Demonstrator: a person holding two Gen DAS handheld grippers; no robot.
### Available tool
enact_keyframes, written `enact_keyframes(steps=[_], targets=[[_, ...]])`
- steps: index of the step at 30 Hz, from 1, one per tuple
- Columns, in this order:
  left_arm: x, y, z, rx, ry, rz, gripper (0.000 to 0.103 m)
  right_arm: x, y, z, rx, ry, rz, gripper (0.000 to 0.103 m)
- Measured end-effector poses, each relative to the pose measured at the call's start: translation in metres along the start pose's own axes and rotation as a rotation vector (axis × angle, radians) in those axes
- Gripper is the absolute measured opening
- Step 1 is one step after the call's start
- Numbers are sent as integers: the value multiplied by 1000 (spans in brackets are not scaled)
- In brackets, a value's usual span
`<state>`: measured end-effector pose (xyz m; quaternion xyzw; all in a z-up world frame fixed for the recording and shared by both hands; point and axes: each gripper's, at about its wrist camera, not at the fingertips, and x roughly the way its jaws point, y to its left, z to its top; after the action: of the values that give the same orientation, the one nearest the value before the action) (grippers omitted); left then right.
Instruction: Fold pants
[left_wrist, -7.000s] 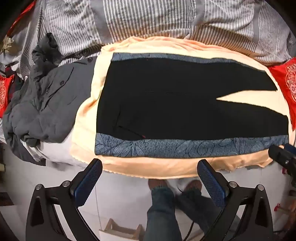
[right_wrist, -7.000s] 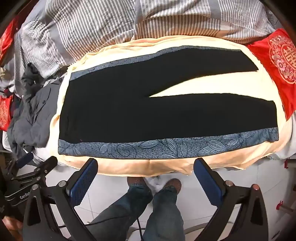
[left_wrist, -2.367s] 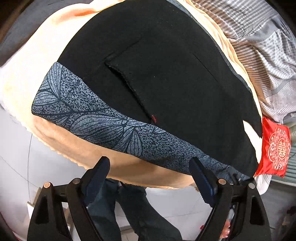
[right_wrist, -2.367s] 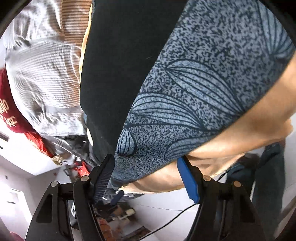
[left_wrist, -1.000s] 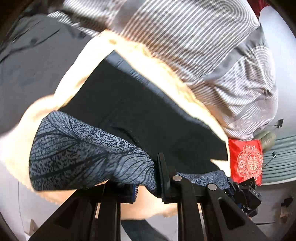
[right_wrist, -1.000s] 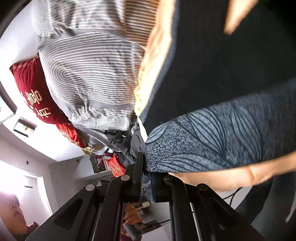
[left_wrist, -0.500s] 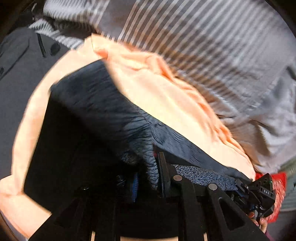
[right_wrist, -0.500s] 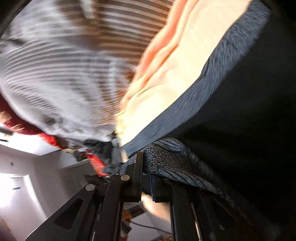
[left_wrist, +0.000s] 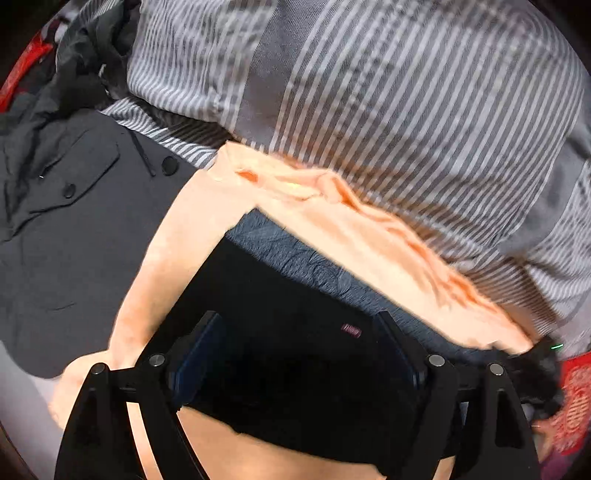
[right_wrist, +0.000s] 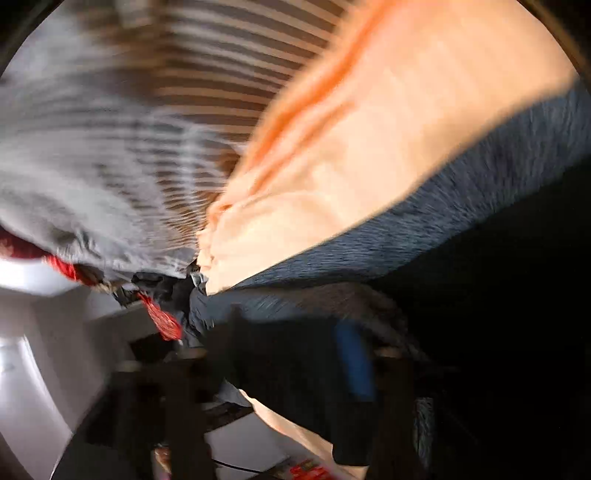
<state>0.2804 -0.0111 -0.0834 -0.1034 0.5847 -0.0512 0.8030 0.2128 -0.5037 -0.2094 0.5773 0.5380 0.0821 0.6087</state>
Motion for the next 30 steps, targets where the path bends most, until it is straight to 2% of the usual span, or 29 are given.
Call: enact_keyframes(steps=[3, 5, 7, 8, 9, 10, 11, 12, 14, 17, 20, 25, 30], targets=[[26, -26, -18, 105, 77, 41, 84, -14, 32, -19, -149, -2, 4, 69], [45, -43, -33, 165, 100, 54, 84, -8, 41, -33, -199, 49, 4, 69], [71, -58, -47, 209, 134, 126, 84, 10, 40, -40, -231, 106, -82, 69], [78, -60, -51, 211, 148, 152, 84, 18, 35, -41, -247, 111, -165, 69], [85, -62, -54, 216, 148, 187, 84, 24, 27, -37, -252, 98, -259, 69], [84, -66, -57, 233, 127, 207, 84, 25, 21, -34, -245, 81, -308, 68], [82, -68, -58, 245, 126, 209, 84, 20, 16, -32, -223, 61, -309, 66], [78, -70, -60, 257, 135, 193, 84, 10, 13, -33, -190, 38, -252, 66], [69, -71, -65, 272, 150, 176, 84, -11, 19, -41, -213, -5, -223, 67], [51, -79, -77, 312, 164, 154, 84, -44, 25, -66, -280, -50, -259, 67], [35, -95, -97, 347, 185, 88, 84, -78, 16, -96, -264, -93, -279, 67], [23, -141, -148, 456, 258, -53, 84, -136, -13, -160, -208, -201, -342, 67], [20, -182, -202, 517, 356, -192, 84, -186, -66, -236, -57, -313, -420, 67]])
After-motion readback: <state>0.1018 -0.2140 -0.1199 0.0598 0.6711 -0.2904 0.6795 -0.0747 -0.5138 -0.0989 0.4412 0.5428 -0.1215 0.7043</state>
